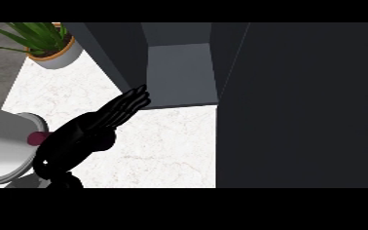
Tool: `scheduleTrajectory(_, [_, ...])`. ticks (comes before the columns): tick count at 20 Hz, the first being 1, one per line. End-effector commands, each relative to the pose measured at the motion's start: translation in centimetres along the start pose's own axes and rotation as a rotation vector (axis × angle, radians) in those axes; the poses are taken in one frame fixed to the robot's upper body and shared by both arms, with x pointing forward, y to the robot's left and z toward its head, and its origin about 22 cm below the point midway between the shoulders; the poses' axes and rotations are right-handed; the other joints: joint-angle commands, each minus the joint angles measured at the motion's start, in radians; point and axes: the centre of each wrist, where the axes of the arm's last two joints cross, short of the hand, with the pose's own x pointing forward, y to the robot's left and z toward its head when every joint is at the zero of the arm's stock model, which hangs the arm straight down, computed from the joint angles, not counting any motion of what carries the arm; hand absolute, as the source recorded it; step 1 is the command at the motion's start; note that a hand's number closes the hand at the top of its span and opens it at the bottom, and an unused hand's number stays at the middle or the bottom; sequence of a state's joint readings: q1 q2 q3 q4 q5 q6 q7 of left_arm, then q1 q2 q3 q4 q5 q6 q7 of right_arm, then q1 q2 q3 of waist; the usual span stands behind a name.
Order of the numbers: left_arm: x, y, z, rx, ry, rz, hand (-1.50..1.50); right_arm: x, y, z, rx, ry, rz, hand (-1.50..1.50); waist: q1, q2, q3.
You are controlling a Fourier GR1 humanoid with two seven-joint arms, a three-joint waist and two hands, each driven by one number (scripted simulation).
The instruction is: Pick up the wine, place it into the cabinet and close the cabinet
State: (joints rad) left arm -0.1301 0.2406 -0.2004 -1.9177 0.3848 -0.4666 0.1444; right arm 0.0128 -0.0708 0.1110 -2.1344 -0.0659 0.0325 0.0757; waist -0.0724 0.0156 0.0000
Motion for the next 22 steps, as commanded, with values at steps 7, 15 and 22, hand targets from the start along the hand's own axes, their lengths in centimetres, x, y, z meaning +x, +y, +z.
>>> scheduleTrajectory(7, [4.1,8.3,-0.3,-0.317,0.123,0.209,-1.50,4.7,2.2,2.8,0.032,0.067,-0.084,-1.50,0.028,-0.017,-0.001])
scheduleTrajectory(15, [10.3,11.6,-3.4,-0.332,0.180,0.274,-1.50,9.5,4.6,4.4,0.015,0.067,-0.082,-1.50,0.060,-0.018,-0.001])
scheduleTrajectory(22, [11.4,13.7,-2.5,-0.311,0.223,0.263,-1.50,11.0,4.8,5.1,-0.010,0.078,-0.100,-1.50,0.061,-0.020,-0.001])
